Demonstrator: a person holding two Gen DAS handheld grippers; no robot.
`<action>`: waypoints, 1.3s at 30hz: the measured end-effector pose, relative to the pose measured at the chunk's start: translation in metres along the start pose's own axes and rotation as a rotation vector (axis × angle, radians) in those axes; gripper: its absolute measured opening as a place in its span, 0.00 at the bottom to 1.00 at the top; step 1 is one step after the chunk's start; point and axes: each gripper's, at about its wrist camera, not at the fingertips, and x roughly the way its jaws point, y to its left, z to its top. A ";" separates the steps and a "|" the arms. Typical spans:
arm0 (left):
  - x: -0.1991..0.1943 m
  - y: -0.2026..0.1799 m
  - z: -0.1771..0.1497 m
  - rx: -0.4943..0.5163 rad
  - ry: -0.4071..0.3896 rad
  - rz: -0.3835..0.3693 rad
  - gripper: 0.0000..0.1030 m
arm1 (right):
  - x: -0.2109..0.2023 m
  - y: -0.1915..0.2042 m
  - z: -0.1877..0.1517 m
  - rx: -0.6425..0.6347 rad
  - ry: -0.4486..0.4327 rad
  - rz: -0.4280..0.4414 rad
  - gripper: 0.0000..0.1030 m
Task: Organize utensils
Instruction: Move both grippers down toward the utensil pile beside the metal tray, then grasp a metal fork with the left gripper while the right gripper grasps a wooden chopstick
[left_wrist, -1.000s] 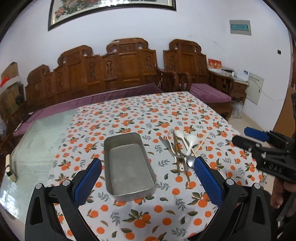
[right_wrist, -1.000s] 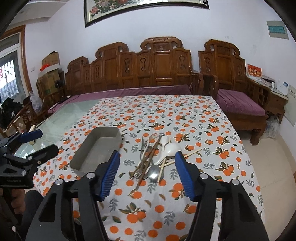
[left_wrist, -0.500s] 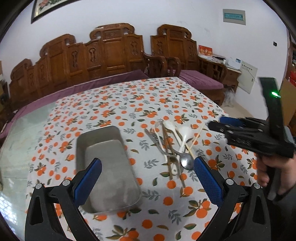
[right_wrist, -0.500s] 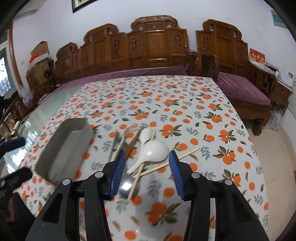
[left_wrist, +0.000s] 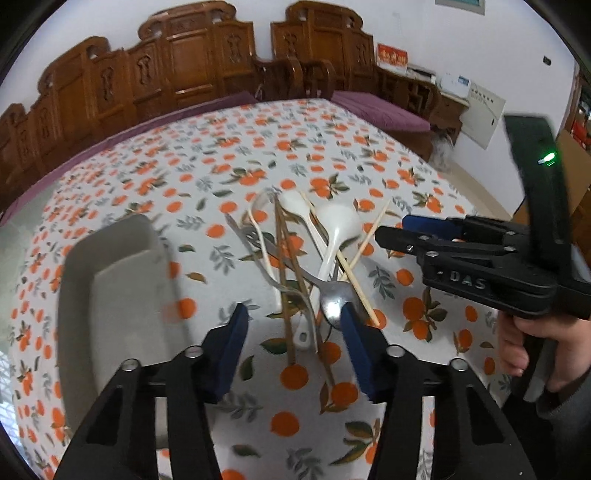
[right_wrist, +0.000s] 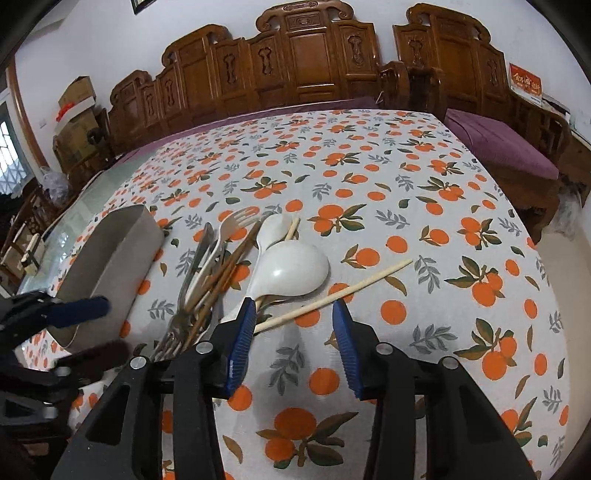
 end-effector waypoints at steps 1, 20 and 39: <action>0.007 -0.003 0.000 0.004 0.017 0.001 0.35 | 0.000 -0.001 0.000 0.003 0.001 0.001 0.44; 0.025 0.015 -0.005 -0.068 0.069 -0.053 0.02 | -0.002 0.010 -0.008 -0.003 0.019 0.026 0.44; -0.029 0.028 -0.028 -0.023 -0.073 -0.194 0.02 | 0.032 0.027 -0.016 0.033 0.112 -0.026 0.23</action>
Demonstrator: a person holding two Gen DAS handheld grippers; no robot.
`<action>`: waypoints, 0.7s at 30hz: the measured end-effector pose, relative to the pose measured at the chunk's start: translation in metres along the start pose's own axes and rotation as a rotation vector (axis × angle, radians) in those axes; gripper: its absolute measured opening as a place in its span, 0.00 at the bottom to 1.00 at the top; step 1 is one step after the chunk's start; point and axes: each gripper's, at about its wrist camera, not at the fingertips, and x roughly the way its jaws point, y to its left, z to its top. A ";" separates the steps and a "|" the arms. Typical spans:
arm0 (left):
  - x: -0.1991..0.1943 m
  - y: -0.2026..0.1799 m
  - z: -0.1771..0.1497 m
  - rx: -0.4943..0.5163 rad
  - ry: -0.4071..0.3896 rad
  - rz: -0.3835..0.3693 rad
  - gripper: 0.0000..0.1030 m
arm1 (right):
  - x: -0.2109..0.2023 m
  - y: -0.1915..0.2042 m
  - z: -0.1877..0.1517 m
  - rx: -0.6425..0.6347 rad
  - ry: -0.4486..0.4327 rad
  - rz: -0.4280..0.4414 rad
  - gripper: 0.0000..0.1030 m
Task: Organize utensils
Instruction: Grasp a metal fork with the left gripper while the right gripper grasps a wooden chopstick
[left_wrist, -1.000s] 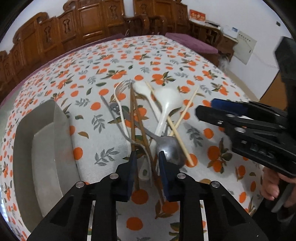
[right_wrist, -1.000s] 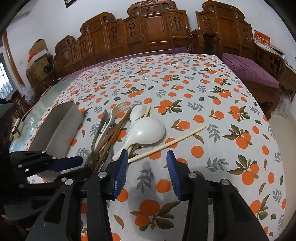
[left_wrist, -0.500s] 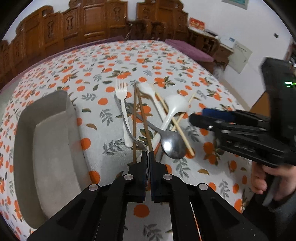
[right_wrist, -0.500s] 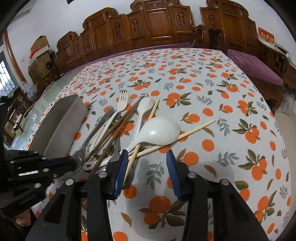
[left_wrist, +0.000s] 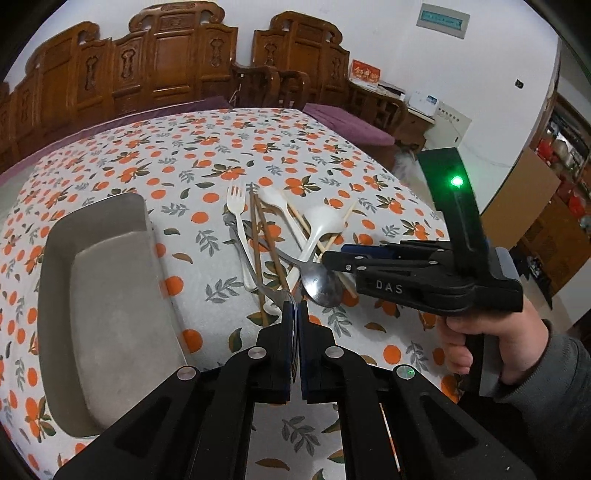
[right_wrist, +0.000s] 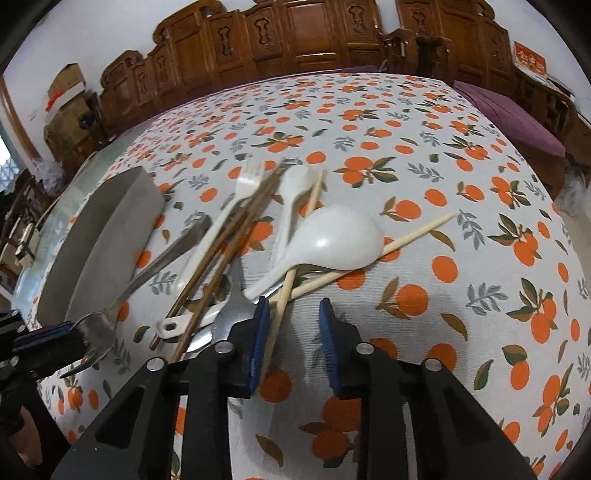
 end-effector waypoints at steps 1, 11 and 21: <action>-0.001 0.000 0.000 0.000 -0.001 -0.004 0.02 | 0.000 -0.002 0.000 0.004 0.001 -0.019 0.20; -0.008 0.001 0.001 -0.008 -0.024 -0.008 0.02 | -0.001 -0.002 0.001 -0.038 -0.003 -0.067 0.05; -0.010 0.001 0.006 -0.018 -0.039 -0.020 0.02 | -0.044 -0.011 0.016 -0.030 -0.186 -0.150 0.05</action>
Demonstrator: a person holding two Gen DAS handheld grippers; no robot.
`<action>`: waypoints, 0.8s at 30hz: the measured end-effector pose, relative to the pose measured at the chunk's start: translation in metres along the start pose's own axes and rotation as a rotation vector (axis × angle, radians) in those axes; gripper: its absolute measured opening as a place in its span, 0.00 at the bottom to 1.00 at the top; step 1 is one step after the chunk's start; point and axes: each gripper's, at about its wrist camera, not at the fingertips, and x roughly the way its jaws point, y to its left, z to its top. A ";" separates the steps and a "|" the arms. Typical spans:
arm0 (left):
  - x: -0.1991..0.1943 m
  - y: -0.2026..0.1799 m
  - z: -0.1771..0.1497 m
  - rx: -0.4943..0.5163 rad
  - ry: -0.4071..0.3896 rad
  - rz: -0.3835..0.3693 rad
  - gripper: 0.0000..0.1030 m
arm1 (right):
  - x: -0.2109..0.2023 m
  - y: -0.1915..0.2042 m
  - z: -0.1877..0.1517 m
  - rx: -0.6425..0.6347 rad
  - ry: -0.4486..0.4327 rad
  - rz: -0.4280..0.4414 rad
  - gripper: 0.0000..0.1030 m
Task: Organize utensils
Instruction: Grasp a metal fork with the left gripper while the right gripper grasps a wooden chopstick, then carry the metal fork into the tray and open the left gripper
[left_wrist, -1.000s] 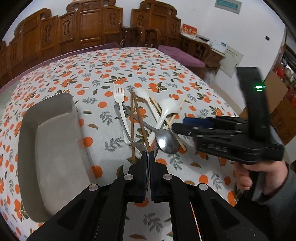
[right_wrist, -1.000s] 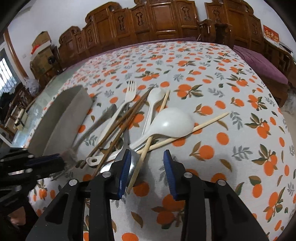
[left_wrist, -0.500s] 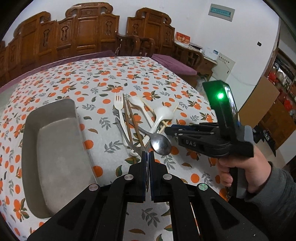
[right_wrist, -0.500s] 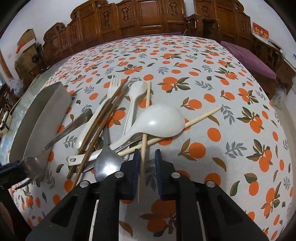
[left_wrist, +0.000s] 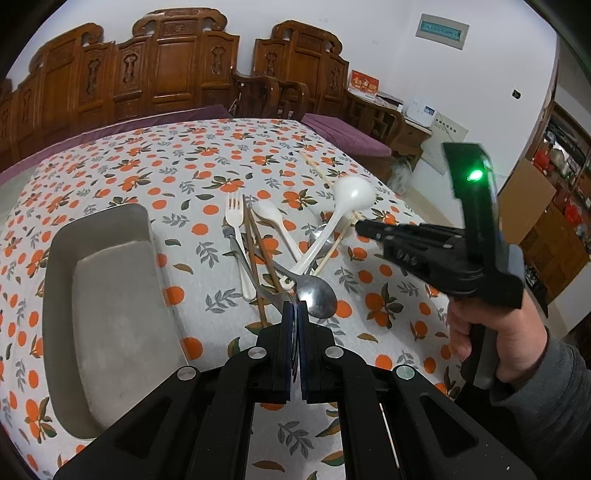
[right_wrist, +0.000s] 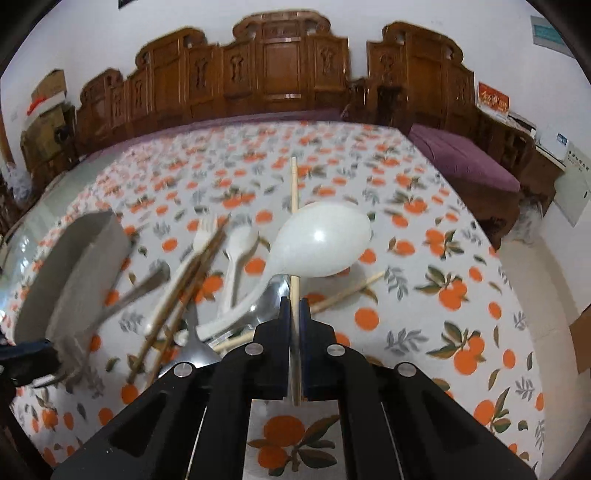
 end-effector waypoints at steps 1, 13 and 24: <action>-0.001 0.001 0.001 -0.002 -0.003 -0.001 0.02 | -0.004 0.001 0.002 -0.004 -0.017 0.017 0.05; -0.015 0.008 0.010 -0.019 -0.042 0.003 0.02 | -0.050 0.006 0.036 -0.019 -0.184 0.000 0.05; -0.045 0.012 0.019 -0.015 -0.104 0.035 0.02 | -0.041 0.046 0.011 -0.059 -0.112 0.115 0.05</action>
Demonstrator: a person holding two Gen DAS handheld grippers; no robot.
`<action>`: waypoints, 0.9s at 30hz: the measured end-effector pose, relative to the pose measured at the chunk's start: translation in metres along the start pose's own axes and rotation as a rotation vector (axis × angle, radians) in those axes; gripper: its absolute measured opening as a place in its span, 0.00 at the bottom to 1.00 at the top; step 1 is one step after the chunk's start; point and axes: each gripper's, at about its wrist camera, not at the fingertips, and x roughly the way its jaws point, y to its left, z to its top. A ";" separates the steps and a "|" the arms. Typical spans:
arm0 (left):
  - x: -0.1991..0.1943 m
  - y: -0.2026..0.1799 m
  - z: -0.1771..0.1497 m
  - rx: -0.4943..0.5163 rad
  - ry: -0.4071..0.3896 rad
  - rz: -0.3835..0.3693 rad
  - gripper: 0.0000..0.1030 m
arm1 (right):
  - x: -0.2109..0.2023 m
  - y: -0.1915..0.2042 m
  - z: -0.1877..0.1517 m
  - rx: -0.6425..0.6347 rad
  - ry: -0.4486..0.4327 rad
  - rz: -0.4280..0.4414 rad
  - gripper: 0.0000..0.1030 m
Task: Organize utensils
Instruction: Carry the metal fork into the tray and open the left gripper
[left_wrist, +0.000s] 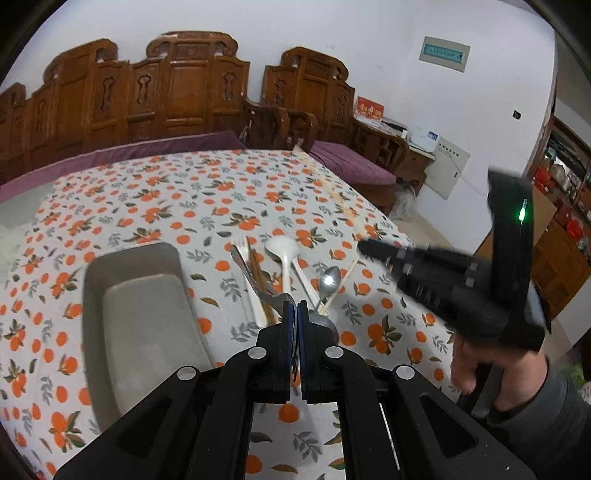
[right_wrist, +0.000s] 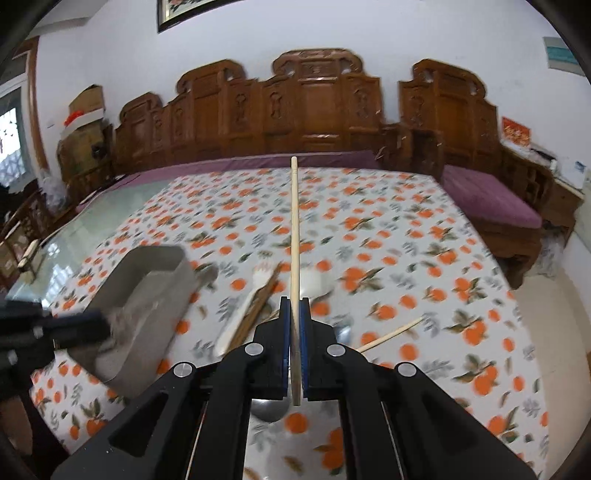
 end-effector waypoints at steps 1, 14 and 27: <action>-0.003 0.002 0.001 0.001 -0.004 0.010 0.02 | 0.002 0.005 -0.002 -0.003 0.009 0.018 0.05; -0.030 0.037 0.000 -0.073 -0.028 0.027 0.01 | 0.011 0.047 -0.017 -0.079 0.059 0.099 0.05; -0.052 0.051 0.009 -0.088 -0.082 0.071 0.01 | 0.013 0.052 -0.019 -0.092 0.074 0.125 0.05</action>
